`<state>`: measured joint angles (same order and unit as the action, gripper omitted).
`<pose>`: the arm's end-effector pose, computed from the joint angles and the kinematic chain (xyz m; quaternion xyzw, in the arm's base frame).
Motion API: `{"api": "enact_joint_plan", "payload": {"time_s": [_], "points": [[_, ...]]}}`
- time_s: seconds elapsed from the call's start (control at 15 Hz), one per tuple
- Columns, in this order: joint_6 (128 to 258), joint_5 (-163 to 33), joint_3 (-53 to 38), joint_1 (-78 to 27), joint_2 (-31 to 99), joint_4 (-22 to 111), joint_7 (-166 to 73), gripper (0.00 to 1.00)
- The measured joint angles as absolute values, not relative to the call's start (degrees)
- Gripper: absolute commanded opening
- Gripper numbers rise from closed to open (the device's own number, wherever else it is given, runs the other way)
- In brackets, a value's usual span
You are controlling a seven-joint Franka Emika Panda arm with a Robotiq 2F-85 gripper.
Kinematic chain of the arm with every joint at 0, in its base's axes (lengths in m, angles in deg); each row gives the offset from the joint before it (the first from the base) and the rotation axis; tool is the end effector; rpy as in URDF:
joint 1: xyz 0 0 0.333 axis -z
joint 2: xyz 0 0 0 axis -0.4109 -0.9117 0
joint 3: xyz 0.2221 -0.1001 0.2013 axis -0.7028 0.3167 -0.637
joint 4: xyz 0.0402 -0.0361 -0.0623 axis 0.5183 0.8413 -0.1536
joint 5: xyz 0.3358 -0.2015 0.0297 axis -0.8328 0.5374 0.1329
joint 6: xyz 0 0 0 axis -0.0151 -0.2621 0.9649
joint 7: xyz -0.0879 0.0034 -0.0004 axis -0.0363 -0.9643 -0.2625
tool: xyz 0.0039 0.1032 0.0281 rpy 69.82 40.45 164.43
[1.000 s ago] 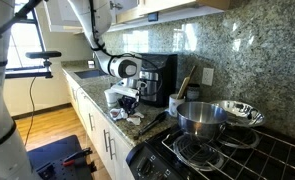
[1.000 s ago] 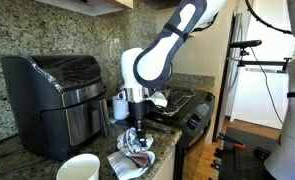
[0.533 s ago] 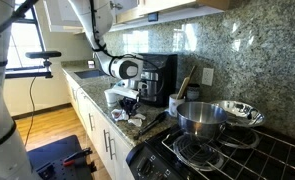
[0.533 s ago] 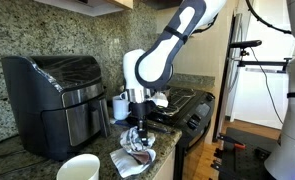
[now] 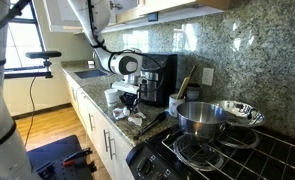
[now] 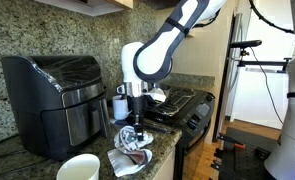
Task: Use the towel to wipe the countertop
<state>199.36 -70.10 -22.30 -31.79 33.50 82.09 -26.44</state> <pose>0.4993 0.1674 0.2218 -0.9599 -0.2730 0.0511 0.0376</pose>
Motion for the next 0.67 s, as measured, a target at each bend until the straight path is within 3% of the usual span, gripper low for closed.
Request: {"api": "enact_joint_plan", "payload": {"time_s": [0.67], "points": [[195.49, -67.93, -22.19, -31.83, 41.69, 79.14, -26.44, 0.05]]}}
